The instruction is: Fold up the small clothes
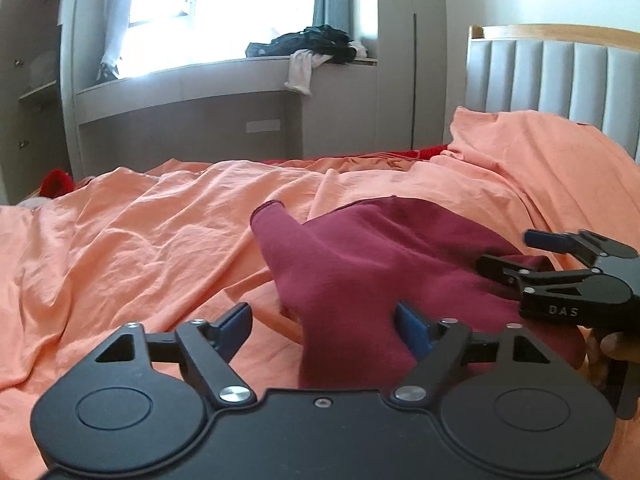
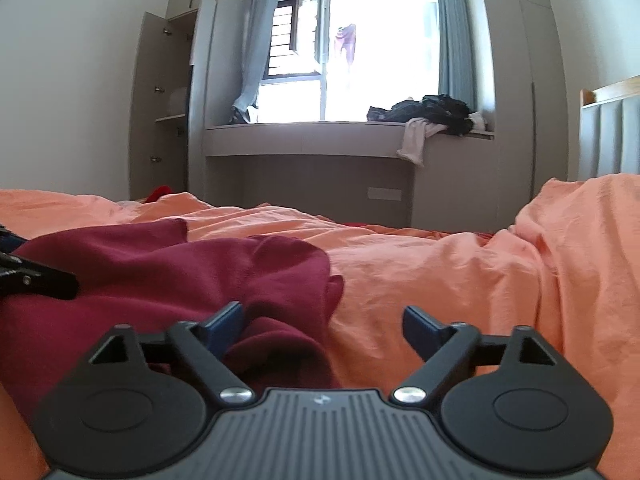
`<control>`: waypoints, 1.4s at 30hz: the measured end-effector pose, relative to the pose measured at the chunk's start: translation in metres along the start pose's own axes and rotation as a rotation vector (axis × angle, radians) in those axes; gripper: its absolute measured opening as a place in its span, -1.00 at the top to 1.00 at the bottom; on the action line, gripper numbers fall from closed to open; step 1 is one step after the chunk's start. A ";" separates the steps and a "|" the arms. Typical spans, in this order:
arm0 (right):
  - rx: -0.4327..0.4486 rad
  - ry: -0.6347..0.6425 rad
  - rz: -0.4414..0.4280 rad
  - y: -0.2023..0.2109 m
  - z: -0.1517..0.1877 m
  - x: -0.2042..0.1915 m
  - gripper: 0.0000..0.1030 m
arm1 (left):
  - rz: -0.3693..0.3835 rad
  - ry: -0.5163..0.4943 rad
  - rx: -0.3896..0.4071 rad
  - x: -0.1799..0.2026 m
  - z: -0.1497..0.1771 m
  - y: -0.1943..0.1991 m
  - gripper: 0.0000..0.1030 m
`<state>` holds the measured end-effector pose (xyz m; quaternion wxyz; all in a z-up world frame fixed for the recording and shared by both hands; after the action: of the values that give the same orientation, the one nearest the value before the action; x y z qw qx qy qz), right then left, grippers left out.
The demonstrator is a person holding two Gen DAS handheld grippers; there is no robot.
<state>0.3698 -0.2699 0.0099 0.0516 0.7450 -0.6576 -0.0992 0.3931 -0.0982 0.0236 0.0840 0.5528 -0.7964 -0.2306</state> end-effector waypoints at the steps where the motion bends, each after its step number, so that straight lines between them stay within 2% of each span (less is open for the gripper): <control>1: 0.000 0.003 0.013 0.000 -0.001 0.001 -0.86 | -0.008 0.007 0.002 0.000 0.000 0.001 -0.68; 5: 0.006 0.006 0.051 0.004 -0.002 0.002 -0.97 | -0.049 0.004 0.017 0.001 -0.001 0.008 -0.92; 10: 0.014 -0.019 0.065 0.015 -0.005 0.003 -0.99 | -0.087 0.043 0.023 -0.001 -0.002 0.023 -0.99; 17: 0.078 -0.109 0.057 0.052 -0.016 -0.004 -0.99 | -0.135 0.073 0.048 0.005 -0.003 0.052 -0.99; 24: 0.202 -0.055 0.049 0.106 -0.023 -0.027 -0.99 | -0.232 0.026 0.139 0.022 0.006 0.101 -0.99; 34: 0.321 -0.053 0.010 0.177 -0.009 -0.053 -1.00 | -0.253 0.074 0.219 0.030 0.030 0.165 -0.99; 42: 0.376 -0.086 0.031 0.210 0.006 -0.053 -1.00 | -0.277 0.099 0.257 0.031 0.056 0.191 -0.99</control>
<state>0.1587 -0.2446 0.0514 -0.1150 0.7264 -0.6776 -0.0054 0.1991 -0.0570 0.0584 0.0193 0.6738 -0.7306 -0.1087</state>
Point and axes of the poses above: each gripper's, at about its wrist camera, not at the fingertips, and y roughly against the way its jaws point, x to its right, z to its underside, the point moved 3 cm from there along -y, roughly the way its jaws point, and after that the axes turned 6 degrees about -y, right-handed, at the moved point
